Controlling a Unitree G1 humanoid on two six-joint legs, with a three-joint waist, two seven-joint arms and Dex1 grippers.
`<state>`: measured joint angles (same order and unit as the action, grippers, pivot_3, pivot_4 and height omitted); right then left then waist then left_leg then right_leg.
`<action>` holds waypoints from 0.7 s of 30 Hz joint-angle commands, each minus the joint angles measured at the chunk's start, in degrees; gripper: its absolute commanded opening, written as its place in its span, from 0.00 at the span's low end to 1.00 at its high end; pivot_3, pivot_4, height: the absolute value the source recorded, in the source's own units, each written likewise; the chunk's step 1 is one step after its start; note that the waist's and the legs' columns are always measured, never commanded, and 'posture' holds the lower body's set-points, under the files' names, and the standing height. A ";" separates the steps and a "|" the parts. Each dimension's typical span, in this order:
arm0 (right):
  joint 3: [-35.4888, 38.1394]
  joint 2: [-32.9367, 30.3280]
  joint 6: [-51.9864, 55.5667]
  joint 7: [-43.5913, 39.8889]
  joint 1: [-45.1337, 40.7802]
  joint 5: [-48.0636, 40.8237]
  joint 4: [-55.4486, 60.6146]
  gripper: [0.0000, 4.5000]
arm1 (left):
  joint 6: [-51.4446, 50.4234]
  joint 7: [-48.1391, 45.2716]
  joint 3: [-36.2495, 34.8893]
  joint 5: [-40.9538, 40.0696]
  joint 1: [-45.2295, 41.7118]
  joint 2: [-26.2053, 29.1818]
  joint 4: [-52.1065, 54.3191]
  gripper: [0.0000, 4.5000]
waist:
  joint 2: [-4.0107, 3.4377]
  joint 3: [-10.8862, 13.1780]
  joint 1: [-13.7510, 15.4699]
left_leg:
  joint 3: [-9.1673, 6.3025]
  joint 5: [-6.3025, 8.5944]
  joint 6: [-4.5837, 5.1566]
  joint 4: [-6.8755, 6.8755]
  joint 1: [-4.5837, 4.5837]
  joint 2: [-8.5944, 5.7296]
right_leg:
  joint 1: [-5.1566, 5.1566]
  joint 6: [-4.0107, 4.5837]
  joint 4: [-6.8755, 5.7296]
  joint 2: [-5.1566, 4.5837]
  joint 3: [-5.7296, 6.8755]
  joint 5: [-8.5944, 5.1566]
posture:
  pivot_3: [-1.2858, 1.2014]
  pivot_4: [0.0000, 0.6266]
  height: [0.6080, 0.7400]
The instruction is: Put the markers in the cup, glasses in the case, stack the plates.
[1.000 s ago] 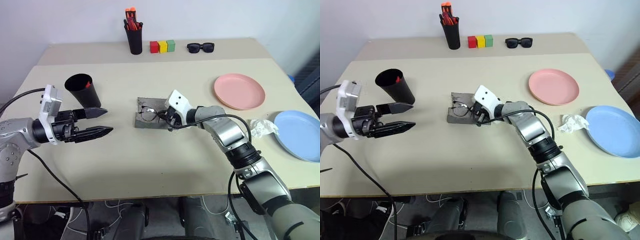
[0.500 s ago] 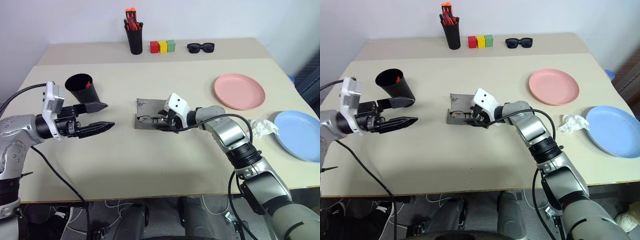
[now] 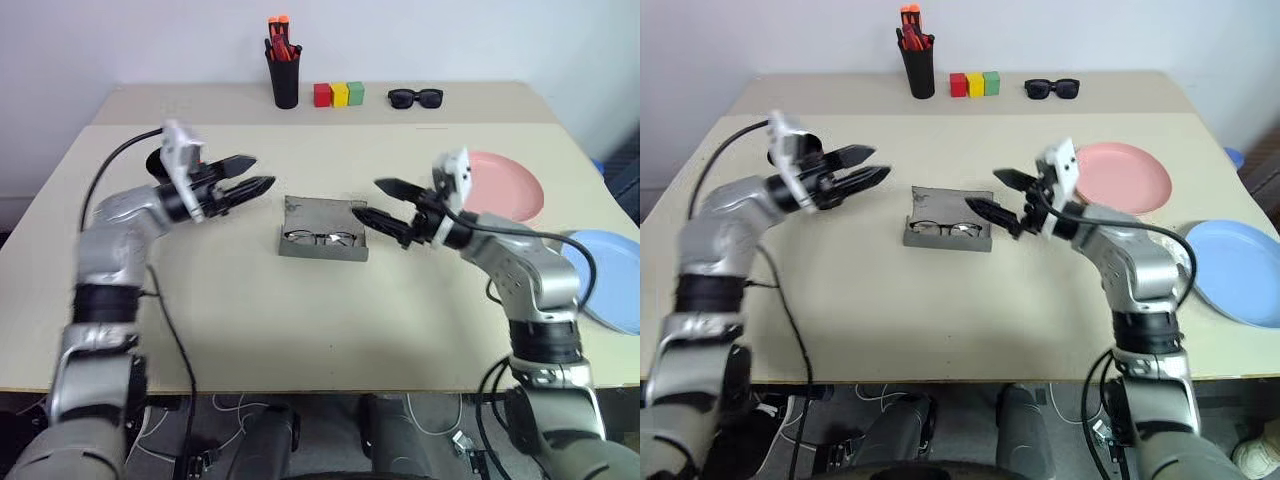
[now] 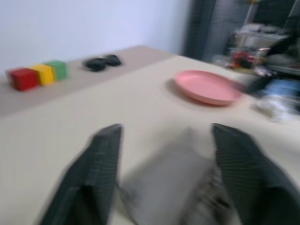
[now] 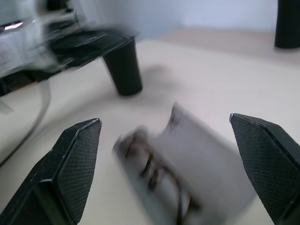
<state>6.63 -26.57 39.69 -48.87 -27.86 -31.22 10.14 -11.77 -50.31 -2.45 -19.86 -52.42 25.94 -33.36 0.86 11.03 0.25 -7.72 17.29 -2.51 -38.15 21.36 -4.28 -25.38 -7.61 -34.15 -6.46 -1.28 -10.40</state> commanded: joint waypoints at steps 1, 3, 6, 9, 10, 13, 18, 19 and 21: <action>0.95 -2.11 1.61 0.05 1.77 -3.72 7.80 1.00 | 8.65 7.93 1.08 6.69 -9.33 -4.76 -16.70 0.19 | 0.00 0.00 -0.37 | 0.02 0.00 0.01 0.01 0.00 -0.01 | -0.01 0.00 -0.01 -0.01 -0.02 0.00 | 0.52 0.24 1.00; 0.93 -2.28 2.53 1.20 3.04 -4.79 10.21 1.00 | 9.05 8.48 2.09 8.82 -12.92 -7.08 -23.58 0.02 | 0.00 -0.01 -1.08 | 0.04 0.01 0.02 0.02 0.00 0.00 | 0.00 -0.01 0.04 -0.01 -0.02 0.00 | 0.52 0.24 1.00; 1.78 -2.84 3.71 1.87 5.54 -7.37 14.25 1.00 | 6.15 5.11 2.58 10.09 -16.01 -9.13 -30.13 0.02 | 0.00 -0.01 -1.42 | 0.09 0.04 0.06 0.04 0.00 0.00 | -0.02 -0.03 0.02 -0.02 -0.02 -0.01 | 0.52 0.24 1.00; 2.09 -3.38 4.42 3.05 7.54 -8.47 16.09 1.00 | 0.47 5.83 -1.22 7.74 -18.91 -9.98 -35.51 0.02 | 0.00 0.00 -1.46 | 0.10 0.06 0.10 0.00 0.00 0.00 | -0.02 -0.04 0.01 -0.02 -0.02 0.00 | 0.52 0.24 1.00; 2.01 -3.39 4.44 3.58 7.95 -8.63 16.51 1.00 | -1.17 5.71 -1.08 8.42 -19.43 -9.83 -36.78 0.02 | 0.01 0.00 -1.38 | 0.10 0.07 0.12 0.00 0.00 0.00 | -0.02 -0.05 -0.01 -0.02 -0.02 0.00 | 0.52 0.24 1.00; 1.67 -3.44 4.43 4.84 8.52 -9.26 17.16 1.00 | -6.19 3.84 1.79 12.39 -20.35 -9.34 -39.04 0.02 | 0.01 0.00 -1.19 | 0.08 0.07 0.13 -0.05 0.00 -0.01 | -0.01 -0.06 -0.07 -0.02 -0.01 0.01 | 0.52 0.24 1.00; 0.97 -3.84 3.43 5.85 8.60 -8.70 16.93 1.00 | -14.20 -4.25 -0.20 10.87 -22.47 -9.03 -39.05 0.02 | 0.01 0.00 -1.00 | 0.08 0.06 0.13 -0.06 0.01 -0.03 | 0.00 -0.08 -0.06 -0.02 -0.01 0.02 | 0.52 0.24 1.00; 0.95 -3.95 3.33 5.90 8.56 -8.75 16.79 1.00 | -15.63 -5.84 -0.02 11.04 -22.59 -8.92 -38.88 0.02 | 0.01 0.00 -1.03 | 0.08 0.06 0.13 -0.06 0.01 -0.03 | 0.00 -0.08 -0.07 -0.02 -0.01 0.02 | 0.52 0.24 1.00; 0.96 -4.15 3.15 6.15 8.50 -8.78 16.69 1.00 | -18.20 -8.52 1.60 12.49 -22.43 -8.67 -38.13 0.02 | 0.01 0.00 -1.11 | 0.08 0.06 0.13 -0.06 0.00 -0.03 | 0.00 -0.08 -0.07 -0.02 -0.01 0.02 | 0.52 0.24 1.00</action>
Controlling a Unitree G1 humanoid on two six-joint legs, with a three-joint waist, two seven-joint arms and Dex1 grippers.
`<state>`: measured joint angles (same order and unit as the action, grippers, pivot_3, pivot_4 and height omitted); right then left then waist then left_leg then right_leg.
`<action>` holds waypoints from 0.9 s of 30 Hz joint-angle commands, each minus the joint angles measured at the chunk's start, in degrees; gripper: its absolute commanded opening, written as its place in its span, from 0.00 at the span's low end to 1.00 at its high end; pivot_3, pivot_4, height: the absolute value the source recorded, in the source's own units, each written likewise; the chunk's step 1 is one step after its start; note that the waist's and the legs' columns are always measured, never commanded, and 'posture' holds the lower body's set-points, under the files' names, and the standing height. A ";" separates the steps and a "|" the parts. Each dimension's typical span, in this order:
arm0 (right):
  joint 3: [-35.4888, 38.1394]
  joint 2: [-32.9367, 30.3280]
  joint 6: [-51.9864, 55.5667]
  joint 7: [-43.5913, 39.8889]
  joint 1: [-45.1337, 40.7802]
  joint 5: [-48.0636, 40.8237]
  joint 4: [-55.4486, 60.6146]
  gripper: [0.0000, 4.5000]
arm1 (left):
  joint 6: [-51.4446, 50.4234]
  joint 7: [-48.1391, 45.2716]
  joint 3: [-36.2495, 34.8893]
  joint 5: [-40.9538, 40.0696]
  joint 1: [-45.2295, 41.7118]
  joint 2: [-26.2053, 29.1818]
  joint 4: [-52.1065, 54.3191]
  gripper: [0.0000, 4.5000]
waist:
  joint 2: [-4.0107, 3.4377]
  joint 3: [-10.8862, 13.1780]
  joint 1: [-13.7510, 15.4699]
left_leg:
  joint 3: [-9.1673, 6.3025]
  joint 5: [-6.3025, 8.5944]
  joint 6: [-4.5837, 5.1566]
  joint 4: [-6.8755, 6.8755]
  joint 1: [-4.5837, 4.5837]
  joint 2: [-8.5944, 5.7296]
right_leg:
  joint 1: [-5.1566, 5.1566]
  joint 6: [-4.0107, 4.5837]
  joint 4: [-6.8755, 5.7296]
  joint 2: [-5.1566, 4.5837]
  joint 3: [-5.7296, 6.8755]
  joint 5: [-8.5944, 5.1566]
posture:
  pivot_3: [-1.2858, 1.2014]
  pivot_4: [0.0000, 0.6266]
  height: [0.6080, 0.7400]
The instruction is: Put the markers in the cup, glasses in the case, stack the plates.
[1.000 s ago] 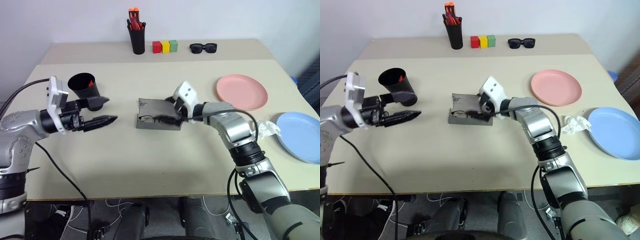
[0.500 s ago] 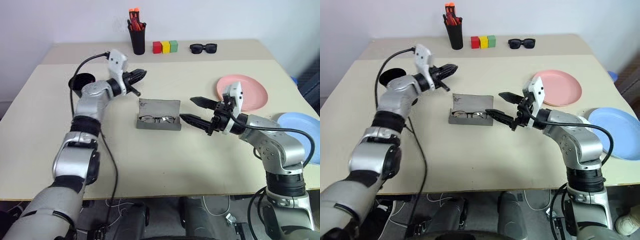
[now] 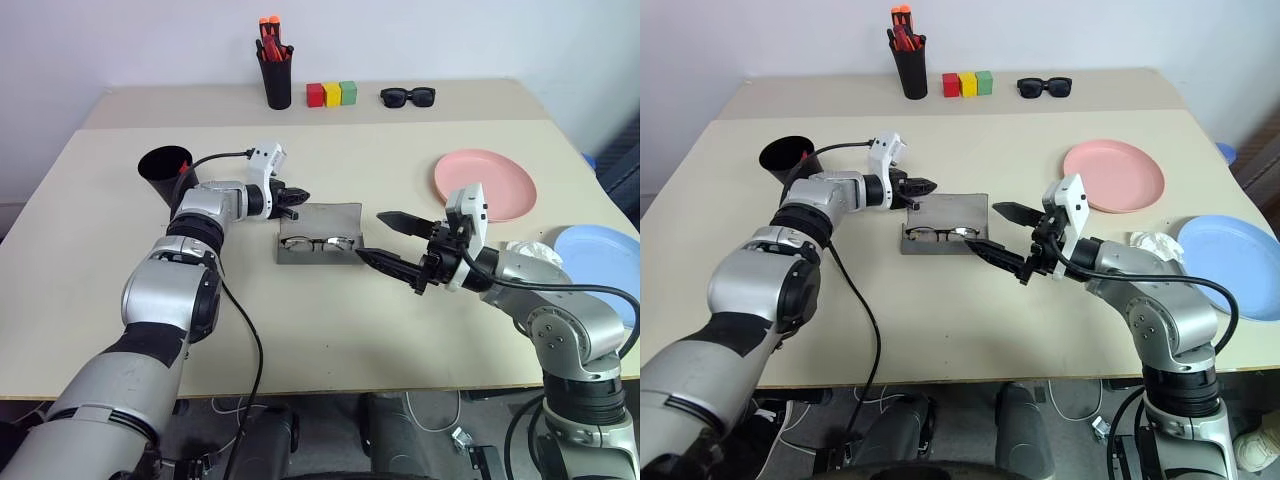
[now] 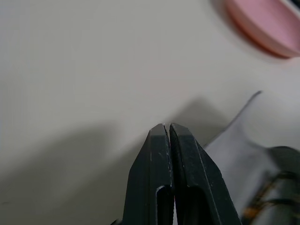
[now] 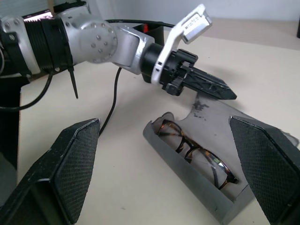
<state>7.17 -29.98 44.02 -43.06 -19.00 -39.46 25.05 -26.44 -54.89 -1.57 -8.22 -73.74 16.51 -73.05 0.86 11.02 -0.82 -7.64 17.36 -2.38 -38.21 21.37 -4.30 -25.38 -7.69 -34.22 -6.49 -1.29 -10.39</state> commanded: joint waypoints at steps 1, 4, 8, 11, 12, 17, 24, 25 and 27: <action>0.38 -0.88 -1.31 0.40 -0.38 -0.44 1.68 1.00 | -4.25 -5.88 3.13 2.84 -0.68 0.90 2.43 0.02 | 0.00 0.00 -0.07 | 0.00 0.00 0.00 0.00 0.00 0.00 | 0.00 0.00 0.00 0.00 0.00 0.00 | 0.52 0.24 1.00; 0.23 -1.20 -1.65 0.44 -0.38 -0.28 1.31 1.00 | -7.97 -13.15 4.88 2.79 0.74 1.28 5.90 0.02 | 0.00 0.00 -0.09 | 0.00 0.00 0.00 0.01 -0.01 0.00 | 0.00 0.00 -0.01 0.00 0.00 0.00 | 0.52 0.24 1.00; -0.11 -1.46 -2.23 0.37 -0.48 0.15 0.65 1.00 | -10.41 -19.81 9.10 3.63 6.54 3.06 16.70 0.02 | -0.01 -0.01 -0.11 | 0.00 0.00 -0.01 0.00 -0.01 0.01 | 0.01 0.00 -0.02 0.00 -0.01 0.00 | 0.52 0.24 1.00; -0.22 -1.70 -2.58 0.29 -0.67 0.54 0.20 1.00 | -13.54 -23.14 11.85 2.63 14.21 5.64 28.98 0.02 | -0.03 -0.01 -0.39 | 0.00 0.00 -0.01 0.01 -0.03 0.02 | -0.01 0.00 -0.04 0.01 -0.02 0.00 | 0.52 0.24 1.00; -0.31 -1.72 -2.72 0.27 -0.77 0.67 -0.05 1.00 | -13.87 -22.90 12.24 2.55 16.36 6.28 31.69 0.02 | -0.02 -0.01 -0.38 | 0.00 0.00 -0.01 0.03 -0.02 0.04 | -0.04 0.00 -0.05 0.01 -0.03 0.00 | 0.52 0.24 1.00; -0.73 -1.86 -3.77 0.72 -1.32 1.80 -1.41 1.00 | -10.24 -18.38 8.63 -0.97 23.92 5.69 43.24 0.02 | -0.07 -0.05 -0.10 | -0.02 -0.01 -0.01 0.02 -0.06 0.06 | 0.00 0.01 -0.04 0.03 -0.04 0.00 | 0.52 0.24 1.00; 2.76 -3.71 -7.70 6.03 -1.79 8.22 -6.84 1.00 | -5.54 -7.31 -8.23 -13.85 19.16 0.92 45.96 0.29 | 0.01 -0.01 0.41 | -0.08 -0.05 -0.09 -0.06 0.04 0.02 | -0.02 0.01 -0.02 -0.01 -0.03 0.02 | 0.52 0.24 1.00; 4.21 -4.92 -7.03 6.83 -1.31 8.61 -7.75 1.00 | -6.73 -8.84 -8.10 -15.39 19.95 1.39 48.33 0.42 | 0.00 -0.01 0.32 | -0.06 -0.05 -0.09 -0.05 0.03 0.01 | -0.03 0.01 -0.02 -0.01 -0.03 0.02 | 0.52 0.24 1.00; 6.54 -7.85 -6.93 8.02 0.34 10.62 -8.98 1.00 | -8.02 -14.03 -6.09 -17.61 22.64 3.40 53.29 0.64 | -0.09 -0.07 0.19 | -0.01 -0.05 -0.09 -0.01 0.02 0.01 | -0.02 0.01 0.00 -0.05 -0.04 0.02 | 0.52 0.24 1.00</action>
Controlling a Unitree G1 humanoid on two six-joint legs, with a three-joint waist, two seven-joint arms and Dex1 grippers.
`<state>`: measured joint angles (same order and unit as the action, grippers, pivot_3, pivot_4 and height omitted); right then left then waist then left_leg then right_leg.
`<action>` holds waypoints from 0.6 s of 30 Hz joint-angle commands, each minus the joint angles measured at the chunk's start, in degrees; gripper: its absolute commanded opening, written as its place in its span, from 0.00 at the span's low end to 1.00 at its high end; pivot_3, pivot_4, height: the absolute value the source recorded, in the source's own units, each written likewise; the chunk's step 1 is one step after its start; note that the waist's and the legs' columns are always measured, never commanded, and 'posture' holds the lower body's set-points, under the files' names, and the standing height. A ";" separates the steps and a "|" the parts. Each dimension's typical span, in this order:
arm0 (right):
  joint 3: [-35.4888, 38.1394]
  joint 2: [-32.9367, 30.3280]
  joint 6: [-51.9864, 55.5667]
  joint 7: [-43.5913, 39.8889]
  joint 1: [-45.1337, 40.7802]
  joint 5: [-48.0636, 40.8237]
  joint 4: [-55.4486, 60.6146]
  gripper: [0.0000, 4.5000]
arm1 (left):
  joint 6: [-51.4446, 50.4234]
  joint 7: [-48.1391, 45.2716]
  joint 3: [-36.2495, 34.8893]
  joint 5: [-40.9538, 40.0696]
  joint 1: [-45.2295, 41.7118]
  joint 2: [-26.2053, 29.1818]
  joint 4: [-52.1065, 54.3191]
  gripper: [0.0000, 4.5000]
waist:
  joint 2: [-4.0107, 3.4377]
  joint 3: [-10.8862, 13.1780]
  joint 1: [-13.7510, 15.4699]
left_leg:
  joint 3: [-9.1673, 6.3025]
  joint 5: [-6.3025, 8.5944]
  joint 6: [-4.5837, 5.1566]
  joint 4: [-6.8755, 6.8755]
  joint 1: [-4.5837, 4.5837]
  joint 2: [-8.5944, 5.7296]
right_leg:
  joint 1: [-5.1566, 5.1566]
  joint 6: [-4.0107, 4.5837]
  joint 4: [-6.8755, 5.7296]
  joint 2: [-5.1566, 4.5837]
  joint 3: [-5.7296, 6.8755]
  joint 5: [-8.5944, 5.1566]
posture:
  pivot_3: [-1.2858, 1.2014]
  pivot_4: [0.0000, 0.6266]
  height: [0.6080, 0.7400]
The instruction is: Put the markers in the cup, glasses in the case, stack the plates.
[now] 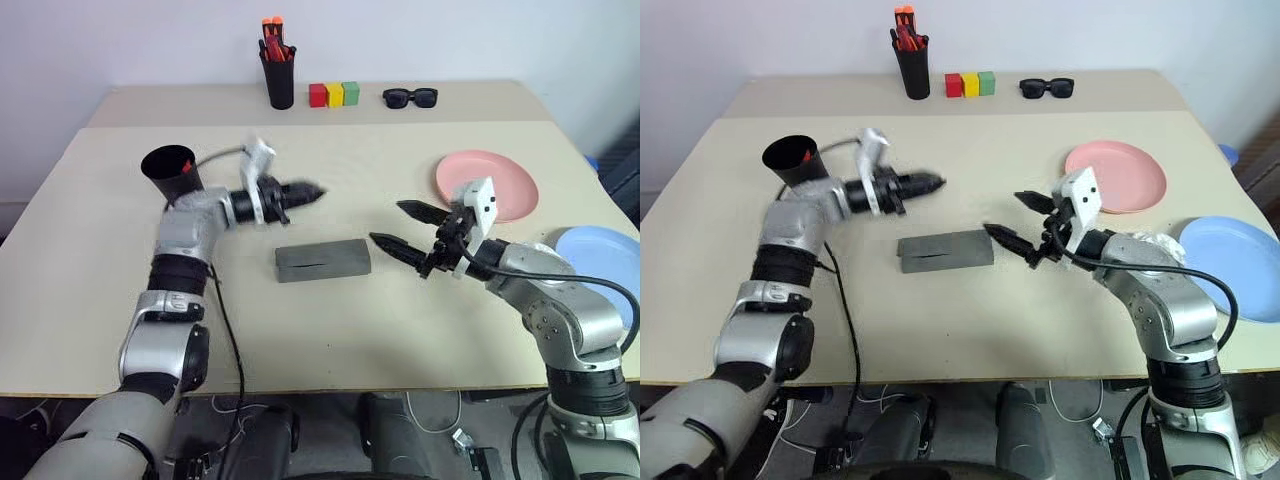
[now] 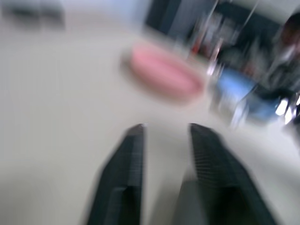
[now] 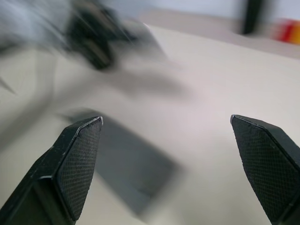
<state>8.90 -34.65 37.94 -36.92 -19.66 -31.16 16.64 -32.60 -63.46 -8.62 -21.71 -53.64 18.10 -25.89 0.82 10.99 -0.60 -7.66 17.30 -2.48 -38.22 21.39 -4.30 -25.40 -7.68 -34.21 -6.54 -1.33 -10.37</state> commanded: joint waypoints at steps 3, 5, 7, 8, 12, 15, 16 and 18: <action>7.19 -6.63 -0.39 3.23 3.26 4.55 -1.64 1.00 | -6.00 -8.33 2.18 -7.45 5.06 4.06 10.29 0.97 | -0.07 -0.04 -0.15 | 0.07 0.00 0.00 0.06 -0.03 0.00 | 0.00 0.00 0.01 -0.01 0.00 0.00 | 0.52 0.24 1.00; 10.11 -10.71 0.63 5.16 5.69 7.97 -4.02 1.00 | -5.99 -9.74 2.92 -8.40 7.14 5.13 12.94 0.99 | -0.08 -0.04 -0.13 | 0.08 0.02 0.04 0.04 -0.04 0.00 | 0.00 0.00 0.02 0.00 -0.01 0.00 | 0.52 0.24 1.00; 12.87 -14.22 2.25 5.85 8.13 9.76 -6.09 1.00 | -3.90 -11.19 3.41 -9.06 8.96 5.54 15.10 0.99 | -0.08 -0.04 0.07 | 0.09 0.02 0.05 0.01 -0.04 -0.01 | 0.02 0.00 -0.01 -0.01 -0.01 0.00 | 0.52 0.24 1.00; 13.69 -15.72 2.30 6.02 9.50 10.89 -6.70 1.00 | -4.61 -11.48 3.47 -9.80 9.39 5.90 15.91 0.99 | -0.08 -0.04 0.15 | 0.09 0.02 0.05 0.00 -0.04 -0.01 | 0.03 0.00 -0.01 -0.01 -0.02 0.00 | 0.52 0.24 1.00; 16.63 -19.69 2.83 4.38 15.20 12.81 -6.48 1.00 | -2.70 -12.36 4.61 -9.76 11.41 7.55 18.92 0.99 | -0.09 -0.05 -0.02 | 0.09 0.03 0.06 -0.01 -0.07 0.00 | 0.05 0.00 -0.01 -0.01 -0.02 0.00 | 0.52 0.24 1.00; 20.09 -21.76 6.57 4.96 17.55 13.60 -10.03 1.00 | -2.44 -14.26 5.53 -10.46 12.45 8.82 19.44 0.99 | -0.14 -0.08 -0.18 | 0.15 0.03 0.07 0.00 -0.10 0.01 | 0.08 0.00 -0.01 0.00 -0.05 0.00 | 0.52 0.24 1.00; 20.77 -22.38 7.55 4.58 18.57 13.77 -11.15 1.00 | -1.83 -14.68 5.81 -10.29 12.77 9.15 19.41 0.99 | -0.17 -0.09 -0.13 | 0.18 0.03 0.07 0.00 -0.12 0.01 | 0.09 0.00 -0.01 0.00 -0.07 0.00 | 0.52 0.24 1.00; 20.96 -22.93 7.61 3.95 19.68 14.02 -11.97 1.00 | -0.55 -14.47 5.83 -9.94 13.08 9.23 19.10 0.99 | -0.16 -0.09 -0.08 | 0.18 0.04 0.08 0.00 -0.13 0.02 | 0.11 0.01 -0.01 0.00 -0.07 0.00 | 0.52 0.24 1.00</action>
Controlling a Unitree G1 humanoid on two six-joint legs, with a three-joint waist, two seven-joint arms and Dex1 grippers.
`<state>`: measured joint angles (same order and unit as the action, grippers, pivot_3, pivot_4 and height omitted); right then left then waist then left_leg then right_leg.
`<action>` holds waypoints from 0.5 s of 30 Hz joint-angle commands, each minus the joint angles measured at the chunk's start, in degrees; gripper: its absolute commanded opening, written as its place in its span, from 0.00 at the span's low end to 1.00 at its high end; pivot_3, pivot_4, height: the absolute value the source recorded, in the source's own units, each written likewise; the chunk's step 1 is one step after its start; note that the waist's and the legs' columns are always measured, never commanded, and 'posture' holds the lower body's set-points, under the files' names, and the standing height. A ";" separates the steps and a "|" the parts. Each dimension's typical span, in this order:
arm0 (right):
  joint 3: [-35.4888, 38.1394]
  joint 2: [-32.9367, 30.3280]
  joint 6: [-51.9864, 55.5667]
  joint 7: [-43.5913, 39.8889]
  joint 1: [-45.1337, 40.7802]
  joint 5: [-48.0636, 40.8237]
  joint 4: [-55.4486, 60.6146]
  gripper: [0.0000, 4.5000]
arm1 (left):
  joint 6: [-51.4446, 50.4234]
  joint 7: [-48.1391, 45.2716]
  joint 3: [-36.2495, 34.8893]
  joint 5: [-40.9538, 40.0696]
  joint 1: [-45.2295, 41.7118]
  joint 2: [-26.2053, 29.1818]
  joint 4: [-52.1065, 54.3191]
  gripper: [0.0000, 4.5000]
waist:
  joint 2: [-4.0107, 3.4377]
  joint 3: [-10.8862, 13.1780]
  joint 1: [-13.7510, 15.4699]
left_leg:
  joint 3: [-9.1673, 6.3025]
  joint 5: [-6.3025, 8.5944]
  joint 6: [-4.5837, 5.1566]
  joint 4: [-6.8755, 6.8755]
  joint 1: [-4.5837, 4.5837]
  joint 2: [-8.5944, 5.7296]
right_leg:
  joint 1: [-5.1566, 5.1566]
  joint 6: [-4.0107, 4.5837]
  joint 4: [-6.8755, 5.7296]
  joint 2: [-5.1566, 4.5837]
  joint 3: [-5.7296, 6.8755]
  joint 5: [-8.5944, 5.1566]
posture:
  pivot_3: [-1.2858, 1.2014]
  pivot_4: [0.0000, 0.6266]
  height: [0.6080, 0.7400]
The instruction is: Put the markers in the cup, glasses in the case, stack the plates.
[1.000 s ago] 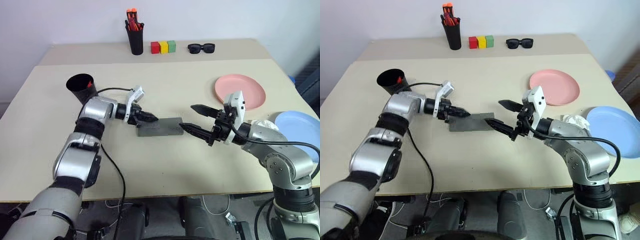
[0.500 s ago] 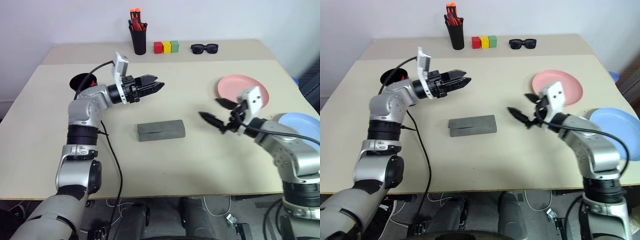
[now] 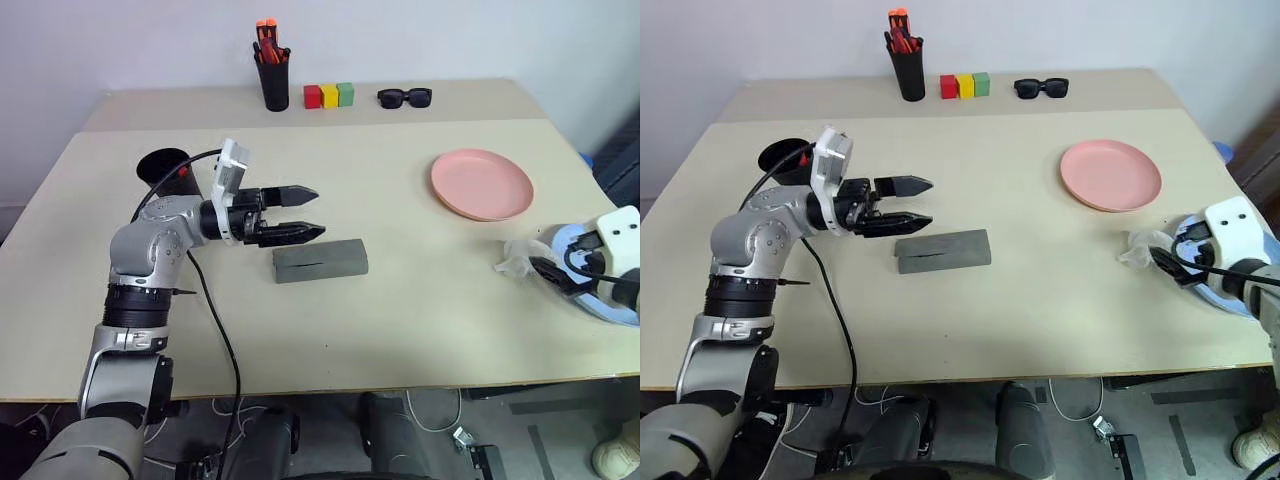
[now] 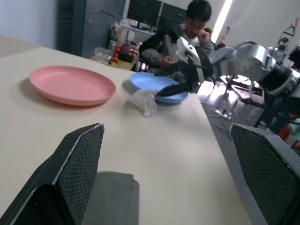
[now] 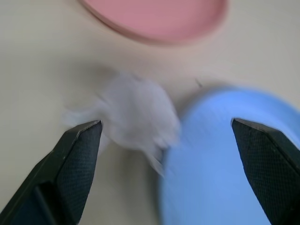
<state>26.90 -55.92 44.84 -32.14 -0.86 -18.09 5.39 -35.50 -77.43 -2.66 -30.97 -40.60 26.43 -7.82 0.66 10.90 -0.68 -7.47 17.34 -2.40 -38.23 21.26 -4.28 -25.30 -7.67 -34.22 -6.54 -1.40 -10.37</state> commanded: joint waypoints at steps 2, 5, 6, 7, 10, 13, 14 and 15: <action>2.96 -0.62 3.38 -0.77 -0.16 -0.64 -1.45 1.00 | 3.68 -0.08 -0.06 -0.45 0.00 0.85 0.62 0.99 | 0.00 0.00 -0.03 | 0.00 0.00 0.00 -0.01 0.00 0.00 | 0.02 0.00 0.01 0.00 0.00 0.00 | 0.52 0.24 1.00; 0.80 0.74 3.66 -0.12 -0.96 0.09 -4.28 1.00 | 4.64 -0.05 0.20 -0.46 0.11 1.15 0.22 0.99 | 0.00 0.00 -0.05 | 0.02 0.00 0.00 -0.01 -0.07 0.02 | 0.06 0.00 0.02 0.01 -0.01 0.00 | 0.52 0.24 1.00; 0.08 1.04 2.99 0.43 -1.42 0.91 -5.83 1.00 | 4.84 -0.03 0.29 -0.46 0.21 1.29 0.17 0.99 | 0.00 0.00 -0.03 | 0.02 0.00 0.00 -0.01 -0.07 0.02 | 0.06 0.00 0.02 0.01 -0.01 0.00 | 0.52 0.24 1.00; -0.38 1.25 2.65 0.80 -1.86 1.40 -7.02 1.00 | 4.97 0.03 0.35 -0.47 0.24 1.38 0.13 0.99 | 0.00 0.00 -0.03 | 0.02 0.00 0.00 -0.01 -0.07 0.02 | 0.07 0.00 0.03 0.01 -0.01 0.00 | 0.52 0.24 1.00; -1.40 1.95 2.91 0.10 -3.08 0.80 -9.67 0.87 | 5.38 0.50 0.30 -0.43 0.36 1.67 0.07 1.00 | -0.01 0.00 0.02 | 0.03 0.00 0.00 -0.02 -0.06 0.00 | 0.08 0.00 0.03 0.00 -0.02 0.00 | 0.52 0.24 1.00; -2.32 2.30 2.64 0.08 -4.17 1.11 -11.81 0.60 | 5.92 0.97 0.19 -0.35 0.62 2.01 0.03 1.00 | -0.01 -0.01 0.00 | 0.03 0.00 0.00 -0.02 -0.07 0.01 | 0.08 0.00 0.03 0.00 -0.02 0.00 | 0.52 0.24 1.00; -2.69 2.11 1.94 0.24 -4.43 1.62 -12.28 0.49 | 6.20 1.19 0.15 -0.28 0.66 2.07 -0.01 1.00 | -0.01 -0.01 -0.01 | 0.03 0.00 0.00 -0.02 -0.07 0.01 | 0.08 0.00 0.03 0.00 -0.02 0.00 | 0.52 0.24 1.00; -2.55 1.99 1.22 0.75 -5.17 1.95 -12.99 0.37 | 6.47 1.44 0.06 -0.23 0.67 2.12 -0.11 1.00 | -0.01 -0.01 -0.01 | 0.03 0.00 0.00 -0.02 -0.07 0.01 | 0.08 0.00 0.04 0.00 -0.02 0.00 | 0.52 0.24 1.00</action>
<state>23.53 -53.48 47.30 -32.06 -5.27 -17.33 -6.89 -30.29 -76.38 -1.77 -30.94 -40.03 27.71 -8.49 0.65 10.89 -0.70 -7.45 17.34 -2.40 -38.24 21.19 -4.27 -25.21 -7.68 -34.19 -6.55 -1.42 -10.37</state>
